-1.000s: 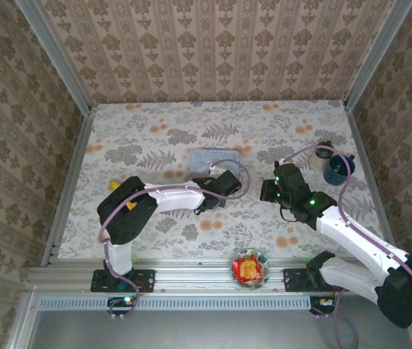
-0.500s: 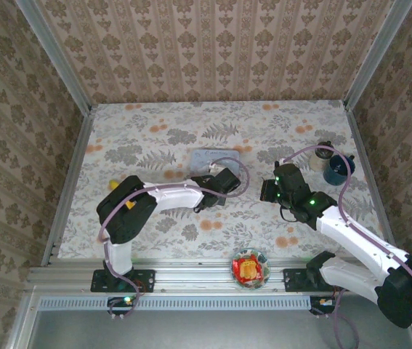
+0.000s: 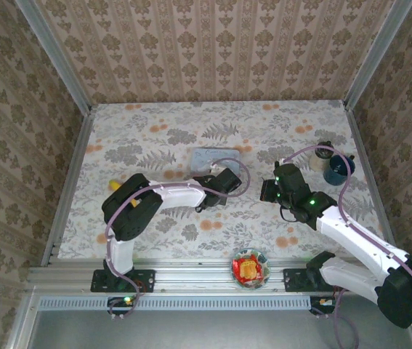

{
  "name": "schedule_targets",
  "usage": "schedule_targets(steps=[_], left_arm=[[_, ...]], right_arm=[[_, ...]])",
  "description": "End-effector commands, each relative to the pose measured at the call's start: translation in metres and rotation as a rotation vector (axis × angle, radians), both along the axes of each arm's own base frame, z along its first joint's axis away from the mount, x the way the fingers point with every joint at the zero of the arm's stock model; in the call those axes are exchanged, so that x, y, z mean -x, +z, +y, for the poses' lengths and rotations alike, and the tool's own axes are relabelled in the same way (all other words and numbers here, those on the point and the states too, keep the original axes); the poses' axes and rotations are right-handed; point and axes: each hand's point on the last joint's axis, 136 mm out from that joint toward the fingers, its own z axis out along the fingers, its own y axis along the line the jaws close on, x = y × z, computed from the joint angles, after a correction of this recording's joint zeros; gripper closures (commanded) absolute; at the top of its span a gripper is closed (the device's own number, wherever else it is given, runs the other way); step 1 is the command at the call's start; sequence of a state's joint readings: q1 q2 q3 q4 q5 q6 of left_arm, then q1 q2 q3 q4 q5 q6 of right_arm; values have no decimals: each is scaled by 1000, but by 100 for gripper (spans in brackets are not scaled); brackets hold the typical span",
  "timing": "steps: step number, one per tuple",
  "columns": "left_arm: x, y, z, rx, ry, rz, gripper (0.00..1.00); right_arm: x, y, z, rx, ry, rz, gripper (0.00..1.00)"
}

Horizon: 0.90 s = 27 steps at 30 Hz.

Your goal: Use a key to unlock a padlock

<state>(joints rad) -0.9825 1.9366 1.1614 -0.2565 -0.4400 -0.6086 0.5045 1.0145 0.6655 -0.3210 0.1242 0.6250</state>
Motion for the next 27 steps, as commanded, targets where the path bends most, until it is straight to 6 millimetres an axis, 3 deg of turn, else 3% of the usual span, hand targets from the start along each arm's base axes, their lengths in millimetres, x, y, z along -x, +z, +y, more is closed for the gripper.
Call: schedule_targets(steps=[1, 5, 11, 20, 27], left_arm=[[-10, 3, -1, 2, 19, -24, 62], [-11, 3, -1, 5, 20, -27, 81], [-6, 8, 0, 47, 26, -17, 100], [11, 10, -19, 225, 31, 106, 100], [9, 12, -29, 379, 97, 204, 100]], right_arm=[[2, 2, -5, 13, -16, -11, 100], [4, -1, -5, 12, -17, -5, 100], [10, -12, -5, -2, -8, 4, 100], [32, -31, 5, -91, 84, -23, 100], [52, -40, 27, -169, 216, -99, 100]])
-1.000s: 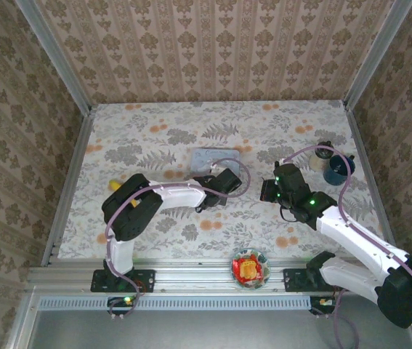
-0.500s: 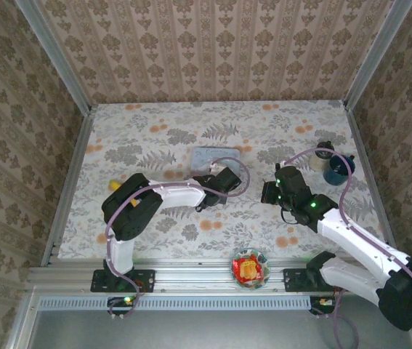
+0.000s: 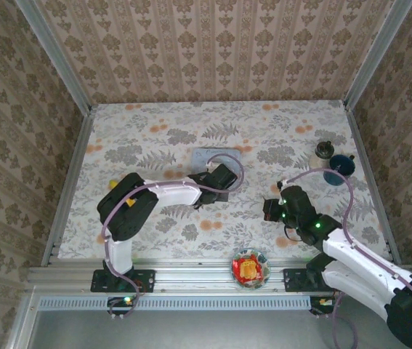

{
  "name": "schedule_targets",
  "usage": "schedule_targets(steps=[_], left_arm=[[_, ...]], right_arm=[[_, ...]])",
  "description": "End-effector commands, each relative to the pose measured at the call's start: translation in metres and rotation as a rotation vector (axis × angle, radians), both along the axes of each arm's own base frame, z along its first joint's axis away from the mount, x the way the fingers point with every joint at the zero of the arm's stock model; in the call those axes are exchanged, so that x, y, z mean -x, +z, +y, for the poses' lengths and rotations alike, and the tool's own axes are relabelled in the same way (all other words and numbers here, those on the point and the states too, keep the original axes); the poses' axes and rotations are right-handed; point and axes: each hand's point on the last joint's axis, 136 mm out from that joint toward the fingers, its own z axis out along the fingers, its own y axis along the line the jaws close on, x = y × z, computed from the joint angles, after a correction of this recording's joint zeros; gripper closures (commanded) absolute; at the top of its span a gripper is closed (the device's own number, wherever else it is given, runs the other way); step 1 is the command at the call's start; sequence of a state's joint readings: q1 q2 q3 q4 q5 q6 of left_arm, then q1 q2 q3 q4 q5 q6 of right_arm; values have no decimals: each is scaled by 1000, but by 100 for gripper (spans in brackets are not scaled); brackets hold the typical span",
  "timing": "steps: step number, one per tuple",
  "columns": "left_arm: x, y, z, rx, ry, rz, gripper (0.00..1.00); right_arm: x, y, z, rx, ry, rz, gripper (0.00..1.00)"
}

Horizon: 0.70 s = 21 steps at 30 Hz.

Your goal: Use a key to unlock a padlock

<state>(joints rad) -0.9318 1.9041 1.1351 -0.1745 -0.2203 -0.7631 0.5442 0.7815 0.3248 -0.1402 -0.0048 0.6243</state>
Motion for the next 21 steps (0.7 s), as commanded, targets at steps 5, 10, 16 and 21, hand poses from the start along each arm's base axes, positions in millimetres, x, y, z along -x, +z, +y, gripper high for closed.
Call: schedule_targets(steps=[5, 10, 16, 21], left_arm=[[3, 16, -20, 233, 46, 116, 100], [2, 22, -28, 363, 95, 169, 100], [-1, 33, -37, 513, 154, 234, 100], [-3, 41, -40, 567, 175, 256, 100]], right_arm=[[7, 10, 32, -69, 153, -125, 100], [6, 7, 41, -65, 187, -139, 100], [-3, 0, 51, -61, 193, -135, 100], [-13, -7, 59, -55, 194, -136, 100]])
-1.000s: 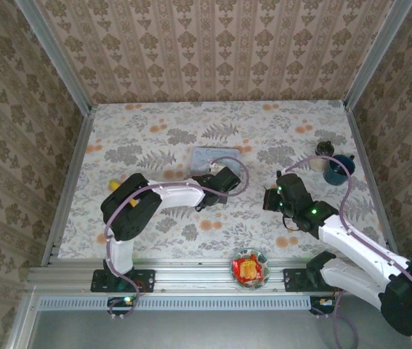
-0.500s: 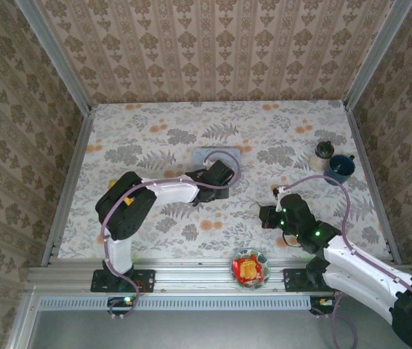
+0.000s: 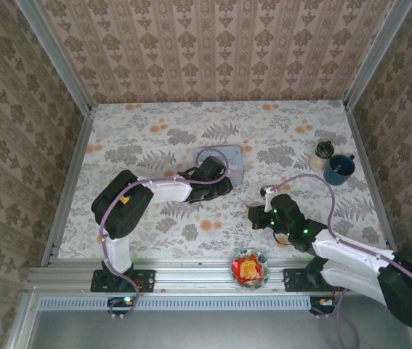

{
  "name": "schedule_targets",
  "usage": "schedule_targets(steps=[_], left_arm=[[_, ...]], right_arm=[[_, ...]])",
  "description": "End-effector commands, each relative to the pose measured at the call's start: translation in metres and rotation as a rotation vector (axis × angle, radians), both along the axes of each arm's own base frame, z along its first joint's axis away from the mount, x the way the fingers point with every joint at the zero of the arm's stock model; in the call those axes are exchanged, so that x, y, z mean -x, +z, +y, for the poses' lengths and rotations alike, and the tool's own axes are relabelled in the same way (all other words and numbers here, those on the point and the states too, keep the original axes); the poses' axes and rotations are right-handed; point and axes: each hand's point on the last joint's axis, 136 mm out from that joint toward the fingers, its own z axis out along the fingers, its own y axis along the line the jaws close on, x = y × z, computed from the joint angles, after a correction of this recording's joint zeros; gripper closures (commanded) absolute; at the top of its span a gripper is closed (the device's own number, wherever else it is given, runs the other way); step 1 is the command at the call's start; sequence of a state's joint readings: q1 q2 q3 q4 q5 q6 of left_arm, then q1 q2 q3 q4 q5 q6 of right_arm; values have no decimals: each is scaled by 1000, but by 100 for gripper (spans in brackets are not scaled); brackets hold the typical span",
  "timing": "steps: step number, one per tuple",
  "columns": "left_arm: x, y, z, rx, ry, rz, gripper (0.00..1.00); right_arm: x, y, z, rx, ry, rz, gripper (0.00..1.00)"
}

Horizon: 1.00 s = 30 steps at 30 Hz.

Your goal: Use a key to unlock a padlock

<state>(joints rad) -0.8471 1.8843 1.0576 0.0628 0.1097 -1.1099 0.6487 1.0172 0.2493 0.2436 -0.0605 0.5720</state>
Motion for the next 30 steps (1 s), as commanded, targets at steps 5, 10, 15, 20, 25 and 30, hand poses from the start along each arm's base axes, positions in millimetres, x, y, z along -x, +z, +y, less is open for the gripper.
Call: schedule_targets(steps=[5, 10, 15, 20, 25, 30], left_arm=[[0, 29, -16, 157, 17, 22, 100], [1, 28, -19, 174, 11, 31, 100], [0, 26, -20, 185, 18, 34, 100], [1, 25, -19, 189, 24, 39, 100], [3, 20, -16, 184, 30, 46, 100], [4, 18, -18, 193, 30, 57, 100]], right_arm=[[-20, 4, 18, -17, 13, -66, 100], [-30, -4, 18, -1, -11, -76, 100], [-40, -8, 21, 6, -27, -91, 100], [-48, -17, 27, 9, -28, -89, 100], [-56, -18, 30, 0, -42, -108, 100], [-61, -17, 24, 12, -86, -128, 100]])
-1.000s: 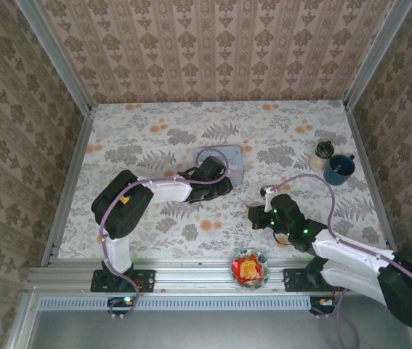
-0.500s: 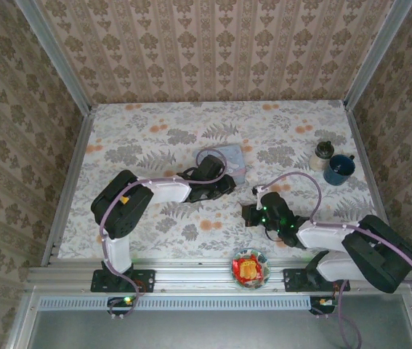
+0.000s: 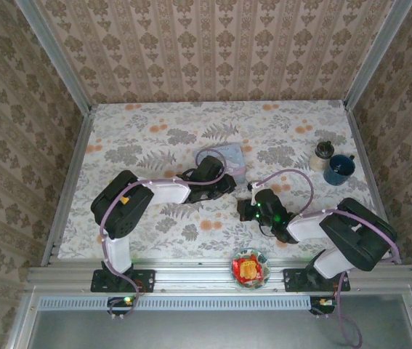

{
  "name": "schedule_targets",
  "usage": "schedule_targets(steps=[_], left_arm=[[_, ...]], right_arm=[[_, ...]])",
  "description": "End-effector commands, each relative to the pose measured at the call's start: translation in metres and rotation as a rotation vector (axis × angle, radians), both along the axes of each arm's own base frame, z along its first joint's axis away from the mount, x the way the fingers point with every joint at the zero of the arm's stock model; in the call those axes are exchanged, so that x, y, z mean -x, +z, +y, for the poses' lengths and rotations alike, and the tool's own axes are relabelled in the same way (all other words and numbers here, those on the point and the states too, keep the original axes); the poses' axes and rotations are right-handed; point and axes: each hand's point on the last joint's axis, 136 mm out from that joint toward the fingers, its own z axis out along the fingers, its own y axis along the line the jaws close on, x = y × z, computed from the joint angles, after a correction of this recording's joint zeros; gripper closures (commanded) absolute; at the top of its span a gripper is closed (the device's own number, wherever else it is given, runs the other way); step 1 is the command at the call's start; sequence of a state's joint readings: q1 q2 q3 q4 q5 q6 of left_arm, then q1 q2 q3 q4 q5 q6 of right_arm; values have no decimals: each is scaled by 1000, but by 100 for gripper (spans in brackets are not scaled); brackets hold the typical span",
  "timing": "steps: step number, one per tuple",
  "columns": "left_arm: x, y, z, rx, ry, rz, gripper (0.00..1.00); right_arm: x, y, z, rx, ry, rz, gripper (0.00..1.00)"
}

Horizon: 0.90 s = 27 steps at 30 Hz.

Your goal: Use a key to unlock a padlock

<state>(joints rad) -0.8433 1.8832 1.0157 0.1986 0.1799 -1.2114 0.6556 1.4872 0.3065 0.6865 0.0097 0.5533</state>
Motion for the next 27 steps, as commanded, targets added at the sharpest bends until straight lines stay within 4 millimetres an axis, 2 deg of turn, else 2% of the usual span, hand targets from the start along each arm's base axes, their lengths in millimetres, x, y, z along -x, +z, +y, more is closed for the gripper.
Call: schedule_targets(steps=[1, 27], left_arm=[[2, 9, -4, 55, 4, 20, 100], [5, 6, -11, 69, -8, 31, 100]], right_arm=[[-14, 16, -1, -10, -49, -73, 100], [-22, 14, 6, -12, -44, -78, 100]])
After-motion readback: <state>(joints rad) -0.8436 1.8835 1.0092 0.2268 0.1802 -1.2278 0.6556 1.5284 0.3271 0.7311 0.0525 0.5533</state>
